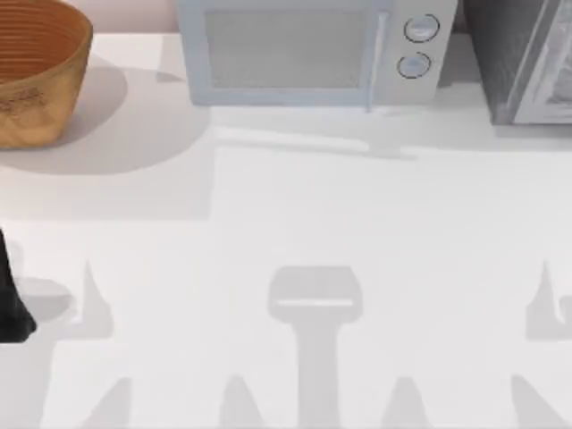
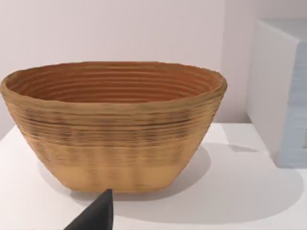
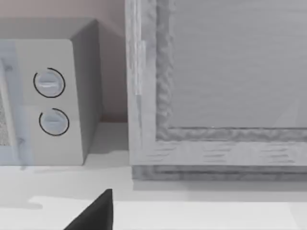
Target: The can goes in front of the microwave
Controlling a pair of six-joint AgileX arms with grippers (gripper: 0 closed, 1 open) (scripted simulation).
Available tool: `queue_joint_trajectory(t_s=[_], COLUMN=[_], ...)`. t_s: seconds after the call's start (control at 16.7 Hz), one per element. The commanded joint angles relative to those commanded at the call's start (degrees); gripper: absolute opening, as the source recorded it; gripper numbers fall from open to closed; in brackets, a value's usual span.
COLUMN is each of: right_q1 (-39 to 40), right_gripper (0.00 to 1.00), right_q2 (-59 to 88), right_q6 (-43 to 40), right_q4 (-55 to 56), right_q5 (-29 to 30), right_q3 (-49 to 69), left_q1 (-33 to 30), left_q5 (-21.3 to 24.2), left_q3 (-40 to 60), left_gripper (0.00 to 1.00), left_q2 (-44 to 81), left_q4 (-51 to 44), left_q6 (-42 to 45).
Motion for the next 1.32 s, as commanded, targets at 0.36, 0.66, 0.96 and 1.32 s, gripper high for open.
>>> queue_joint_trajectory(t_s=[0.36,0.66,0.96,1.32], right_q1=[0.00,0.00,0.00,0.00], right_gripper=[1.00,1.00,1.00,1.00], right_q2=[0.00,0.00,0.00,0.00], right_q6=[0.00,0.00,0.00,0.00], right_q4=[0.00,0.00,0.00,0.00], right_q5=[0.00,0.00,0.00,0.00], right_q3=[0.00,0.00,0.00,0.00], left_q1=[0.57,2.17,4.25,6.54], left_q5=[0.03,0.12,0.14,0.13], left_q3=[5.69,22.14,41.83,63.40], left_gripper=[1.00,1.00,1.00,1.00], left_q2=[5.98,26.85,55.59,83.96], left_q4=[-4.88,-18.77,-36.46,-55.50], left_q6=[4.06,15.60,29.74,45.07])
